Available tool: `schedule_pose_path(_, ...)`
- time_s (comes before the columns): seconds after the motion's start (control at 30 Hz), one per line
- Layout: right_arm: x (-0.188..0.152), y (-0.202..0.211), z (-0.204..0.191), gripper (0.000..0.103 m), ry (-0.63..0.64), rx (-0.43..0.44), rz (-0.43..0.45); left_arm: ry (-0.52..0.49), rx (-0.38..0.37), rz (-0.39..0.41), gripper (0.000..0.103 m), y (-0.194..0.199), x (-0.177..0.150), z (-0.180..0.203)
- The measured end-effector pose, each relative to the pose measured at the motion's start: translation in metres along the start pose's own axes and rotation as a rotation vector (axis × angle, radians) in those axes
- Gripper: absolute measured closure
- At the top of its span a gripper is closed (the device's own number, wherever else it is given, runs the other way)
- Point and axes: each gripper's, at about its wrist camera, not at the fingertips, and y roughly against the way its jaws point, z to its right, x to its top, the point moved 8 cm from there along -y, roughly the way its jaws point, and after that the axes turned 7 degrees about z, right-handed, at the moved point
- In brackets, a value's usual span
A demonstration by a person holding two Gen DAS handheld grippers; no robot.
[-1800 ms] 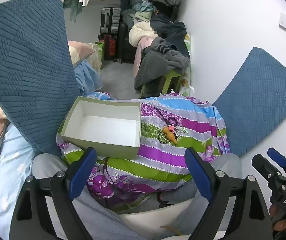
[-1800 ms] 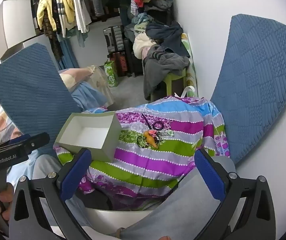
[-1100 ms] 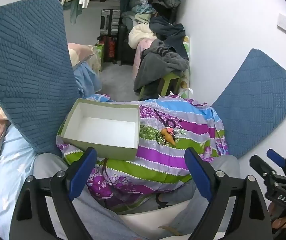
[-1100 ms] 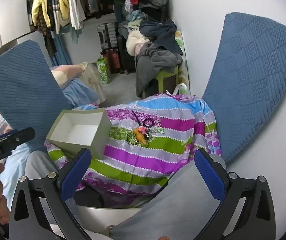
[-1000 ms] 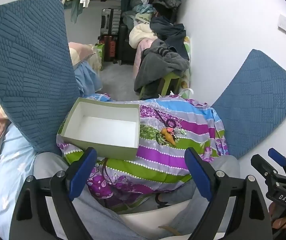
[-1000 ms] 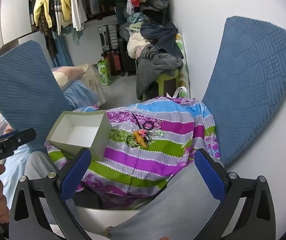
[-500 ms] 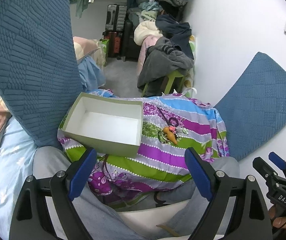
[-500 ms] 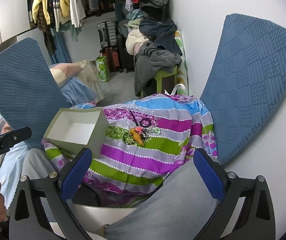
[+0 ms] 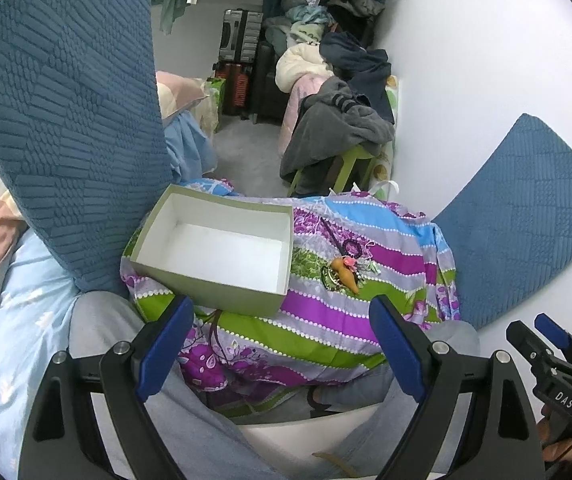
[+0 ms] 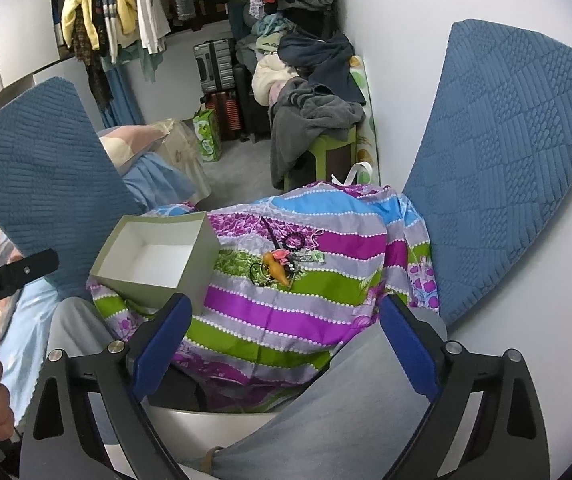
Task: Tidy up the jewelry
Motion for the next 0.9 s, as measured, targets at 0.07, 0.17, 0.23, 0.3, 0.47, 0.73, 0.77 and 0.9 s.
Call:
schedule_pose_path(0.07, 0.0, 0.002, -0.002, 0.009, 0.006, 0.0, 0.009, 0.001, 0.002, 0.002, 0.013, 0.001, 0.0, -0.002)
schedule_pose_path(0.17, -0.001, 0.001, -0.003, 0.009, 0.006, 0.005, 0.012, 0.002, 0.005, 0.0, 0.013, 0.001, -0.002, -0.002)
schedule_pose_path(0.23, -0.002, 0.0, -0.002, 0.009, 0.003, 0.012, 0.009, 0.002, 0.0, -0.001, 0.013, 0.0, -0.004, 0.0)
schedule_pose_path(0.3, -0.002, -0.002, -0.004, 0.009, 0.009, 0.027, 0.006, -0.004, 0.002, -0.001, 0.013, -0.002, -0.004, 0.0)
schedule_pose_path(0.47, 0.001, -0.009, -0.002, 0.009, -0.006, 0.027, 0.021, 0.013, 0.024, 0.003, 0.013, -0.006, -0.003, -0.007)
schedule_pose_path(0.73, -0.005, -0.015, 0.001, 0.011, 0.008, 0.031, 0.015, -0.003, 0.036, -0.012, 0.013, -0.015, -0.006, -0.004)
schedule_pose_path(0.77, -0.005, -0.016, 0.003, 0.011, 0.006, 0.03, 0.018, -0.007, 0.036, -0.017, 0.013, -0.018, -0.007, -0.003)
schedule_pose_path(0.9, -0.006, -0.021, 0.008, 0.011, 0.009, 0.035, 0.035, -0.022, 0.017, -0.032, 0.013, -0.03, -0.011, 0.004)
